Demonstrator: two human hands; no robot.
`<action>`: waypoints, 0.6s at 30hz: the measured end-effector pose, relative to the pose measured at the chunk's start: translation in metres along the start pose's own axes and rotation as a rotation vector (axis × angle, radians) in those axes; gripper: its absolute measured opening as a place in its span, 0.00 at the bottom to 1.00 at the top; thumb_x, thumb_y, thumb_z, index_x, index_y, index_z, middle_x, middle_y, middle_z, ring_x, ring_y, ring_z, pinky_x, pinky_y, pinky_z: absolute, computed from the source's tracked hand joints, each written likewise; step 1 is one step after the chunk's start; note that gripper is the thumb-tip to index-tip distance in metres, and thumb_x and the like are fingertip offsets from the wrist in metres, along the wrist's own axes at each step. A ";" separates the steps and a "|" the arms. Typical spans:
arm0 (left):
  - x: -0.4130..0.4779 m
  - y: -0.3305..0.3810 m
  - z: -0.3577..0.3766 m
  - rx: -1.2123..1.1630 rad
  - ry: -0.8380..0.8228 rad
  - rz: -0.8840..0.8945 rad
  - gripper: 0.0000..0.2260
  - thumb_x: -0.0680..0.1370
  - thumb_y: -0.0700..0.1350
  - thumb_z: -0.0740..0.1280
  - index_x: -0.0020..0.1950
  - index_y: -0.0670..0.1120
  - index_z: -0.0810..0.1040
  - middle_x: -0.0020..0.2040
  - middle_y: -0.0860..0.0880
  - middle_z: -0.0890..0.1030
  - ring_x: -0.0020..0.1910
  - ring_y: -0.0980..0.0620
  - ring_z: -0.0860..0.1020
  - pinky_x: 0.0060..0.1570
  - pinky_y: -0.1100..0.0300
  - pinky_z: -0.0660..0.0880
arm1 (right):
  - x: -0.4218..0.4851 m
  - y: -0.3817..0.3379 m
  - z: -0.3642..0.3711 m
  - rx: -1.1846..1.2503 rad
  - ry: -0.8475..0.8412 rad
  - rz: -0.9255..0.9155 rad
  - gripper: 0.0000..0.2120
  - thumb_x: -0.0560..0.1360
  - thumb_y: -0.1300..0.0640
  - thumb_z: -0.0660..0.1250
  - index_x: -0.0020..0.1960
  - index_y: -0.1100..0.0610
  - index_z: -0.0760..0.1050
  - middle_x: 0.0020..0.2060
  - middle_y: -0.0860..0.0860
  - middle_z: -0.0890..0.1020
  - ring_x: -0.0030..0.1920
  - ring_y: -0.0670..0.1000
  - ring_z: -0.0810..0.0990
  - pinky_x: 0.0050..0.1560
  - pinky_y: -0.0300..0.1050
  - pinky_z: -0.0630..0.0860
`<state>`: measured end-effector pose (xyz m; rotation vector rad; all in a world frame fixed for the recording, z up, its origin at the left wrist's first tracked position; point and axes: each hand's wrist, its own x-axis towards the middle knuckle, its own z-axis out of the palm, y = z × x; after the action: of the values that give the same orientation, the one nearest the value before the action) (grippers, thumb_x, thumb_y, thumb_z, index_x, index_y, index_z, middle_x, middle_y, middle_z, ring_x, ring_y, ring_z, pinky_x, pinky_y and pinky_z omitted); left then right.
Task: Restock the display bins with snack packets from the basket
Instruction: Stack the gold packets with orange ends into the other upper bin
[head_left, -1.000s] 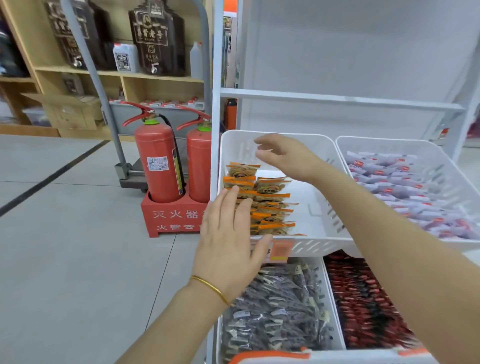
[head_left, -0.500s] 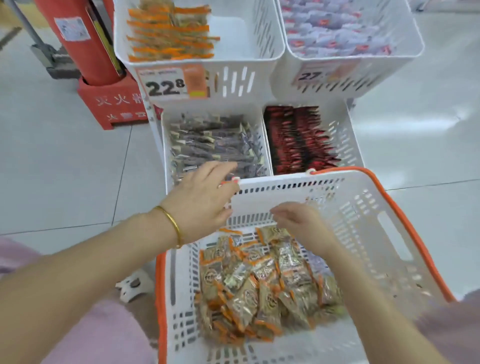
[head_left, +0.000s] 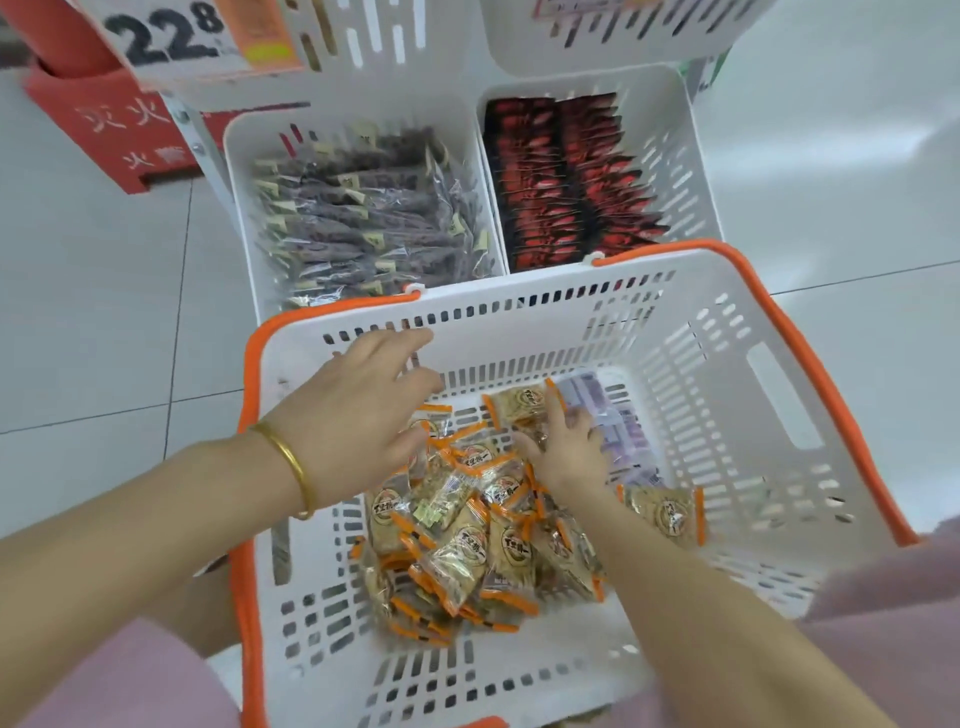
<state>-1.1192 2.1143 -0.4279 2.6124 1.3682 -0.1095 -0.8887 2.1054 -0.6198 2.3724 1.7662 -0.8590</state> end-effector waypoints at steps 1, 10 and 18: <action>0.003 0.002 0.000 0.011 -0.003 0.017 0.17 0.74 0.47 0.70 0.61 0.45 0.76 0.72 0.41 0.65 0.70 0.38 0.64 0.64 0.45 0.67 | 0.000 -0.003 0.003 -0.051 0.021 -0.009 0.35 0.76 0.33 0.51 0.76 0.44 0.38 0.74 0.58 0.53 0.68 0.66 0.62 0.60 0.61 0.70; 0.018 0.007 0.011 -0.019 -0.059 0.015 0.16 0.74 0.48 0.70 0.60 0.46 0.77 0.71 0.40 0.66 0.69 0.37 0.65 0.64 0.44 0.66 | 0.018 -0.005 0.026 -0.277 0.104 -0.048 0.34 0.78 0.36 0.48 0.76 0.48 0.37 0.76 0.57 0.48 0.67 0.68 0.63 0.61 0.60 0.69; 0.035 0.017 0.006 -0.080 -0.230 -0.055 0.20 0.80 0.54 0.57 0.71 0.53 0.63 0.77 0.51 0.46 0.75 0.51 0.45 0.72 0.58 0.51 | 0.007 -0.001 0.015 -0.154 0.216 -0.075 0.18 0.80 0.49 0.58 0.67 0.54 0.66 0.70 0.57 0.65 0.61 0.62 0.71 0.50 0.54 0.73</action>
<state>-1.0849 2.1317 -0.4364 2.4110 1.3342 -0.3445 -0.8946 2.1064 -0.6358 2.3891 1.9302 -0.4676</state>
